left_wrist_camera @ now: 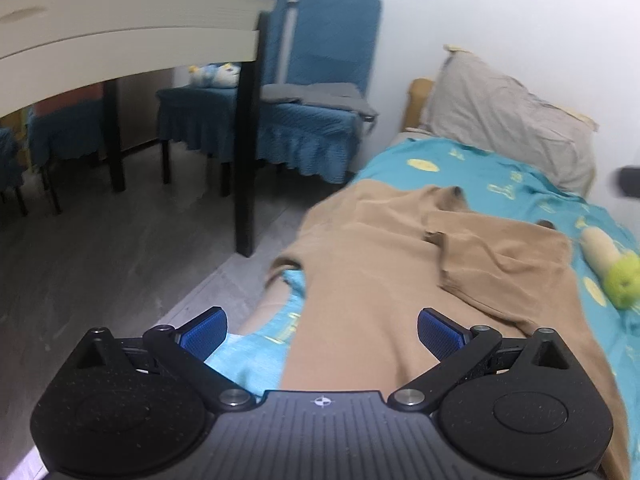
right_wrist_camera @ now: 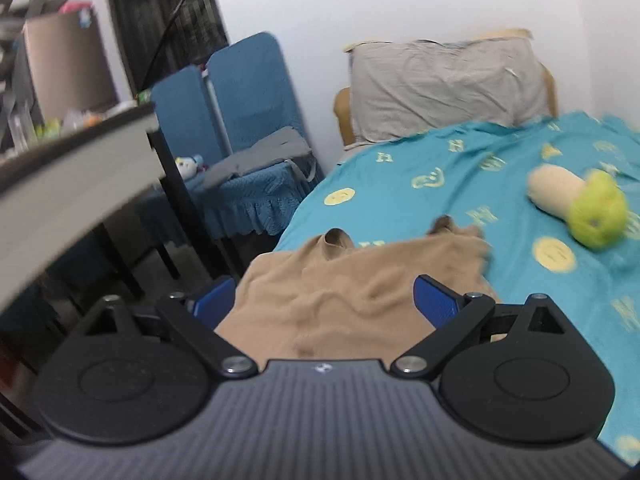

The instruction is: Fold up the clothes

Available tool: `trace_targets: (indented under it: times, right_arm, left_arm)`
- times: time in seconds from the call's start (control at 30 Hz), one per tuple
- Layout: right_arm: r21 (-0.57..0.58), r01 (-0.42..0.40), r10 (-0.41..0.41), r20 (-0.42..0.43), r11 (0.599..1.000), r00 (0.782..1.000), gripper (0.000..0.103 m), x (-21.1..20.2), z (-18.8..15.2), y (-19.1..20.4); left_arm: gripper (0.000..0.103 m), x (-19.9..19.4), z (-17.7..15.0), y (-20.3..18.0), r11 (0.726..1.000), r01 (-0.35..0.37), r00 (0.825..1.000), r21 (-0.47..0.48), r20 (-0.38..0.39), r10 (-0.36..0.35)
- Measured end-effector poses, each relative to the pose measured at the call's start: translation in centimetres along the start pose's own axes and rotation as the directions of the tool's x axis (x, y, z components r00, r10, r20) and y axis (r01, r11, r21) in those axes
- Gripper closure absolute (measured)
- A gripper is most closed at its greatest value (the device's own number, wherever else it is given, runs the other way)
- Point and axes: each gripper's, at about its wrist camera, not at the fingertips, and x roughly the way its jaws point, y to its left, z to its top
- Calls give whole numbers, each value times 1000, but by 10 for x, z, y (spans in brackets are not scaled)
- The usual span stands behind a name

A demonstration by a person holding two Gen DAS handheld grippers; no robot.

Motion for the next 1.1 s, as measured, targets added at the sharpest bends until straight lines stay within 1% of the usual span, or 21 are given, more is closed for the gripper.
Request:
trace_targets:
  times: [0.1, 0.17, 0.23, 0.27, 0.33, 0.4, 0.5, 0.57, 0.67, 0.73, 0.8, 0.87, 0.93, 0.97, 1.0, 1.03, 1.07, 1.1]
  right_arm:
    - [41, 5, -6, 13, 999, 1000, 6, -68, -5, -8]
    - [75, 10, -13, 41, 997, 999, 6, -110, -16, -18]
    - [117, 21, -31, 78, 993, 996, 6, -148, -31, -31]
    - [137, 38, -52, 100, 990, 994, 6, -164, -38, -39]
    - [170, 98, -117, 109, 981, 987, 6, -186, -47, -54]
    - [182, 139, -158, 93, 973, 983, 6, -196, -45, -69]
    - [230, 176, -207, 118, 957, 971, 6, -205, -38, -93]
    - [268, 170, -208, 122, 948, 970, 6, -203, -38, -107]
    - [325, 156, -190, 76, 933, 979, 6, -194, -43, -130]
    - [366, 164, -196, 52, 916, 979, 6, -192, -45, -144]
    - [417, 171, -210, 47, 893, 977, 6, -195, -50, -156]
    - [444, 163, -204, 47, 881, 978, 6, -195, -53, -162]
    - [452, 157, -197, 43, 878, 979, 6, -194, -55, -164]
    - [448, 155, -193, 40, 880, 980, 6, -192, -55, -163]
    - [444, 153, -189, 37, 883, 981, 6, -190, -55, -162]
    - [440, 151, -185, 34, 885, 982, 6, -188, -55, -162]
    - [436, 150, -181, 30, 887, 983, 6, -186, -55, -161]
    - [432, 148, -176, 27, 889, 984, 6, -185, -55, -160]
  left_arm:
    - [1, -15, -11, -11, 996, 86, 996, 32, -25, -85]
    - [1, -27, -20, -19, 988, 150, 988, 50, -54, -147]
    - [1, -39, -30, -26, 975, 213, 975, 65, -83, -207]
    - [1, -44, -35, -30, 968, 242, 967, 72, -98, -235]
    - [1, -52, -47, -39, 953, 292, 951, 85, -129, -280]
    - [1, -57, -60, -49, 939, 329, 936, 95, -161, -312]
    - [2, -59, -74, -64, 924, 374, 908, 77, -233, -348]
    - [4, -59, -83, -75, 916, 399, 884, 48, -284, -370]
    - [8, -60, -94, -92, 900, 435, 842, 1, -354, -407]
    - [17, -63, -98, -104, 885, 464, 812, -40, -380, -443]
    - [18, -67, -101, -115, 866, 492, 787, -87, -382, -485]
    - [23, -68, -105, -127, 851, 508, 763, -133, -388, -517]
    - [41, -66, -111, -140, 841, 516, 739, -164, -412, -534]
    - [43, -65, -113, -145, 839, 517, 731, -172, -421, -537]
    - [46, -64, -115, -149, 841, 513, 733, -170, -423, -533]
    - [51, -63, -116, -154, 843, 510, 734, -169, -425, -529]
    - [53, -62, -117, -157, 845, 507, 736, -169, -425, -527]
    - [58, -60, -116, -157, 847, 504, 738, -170, -423, -525]
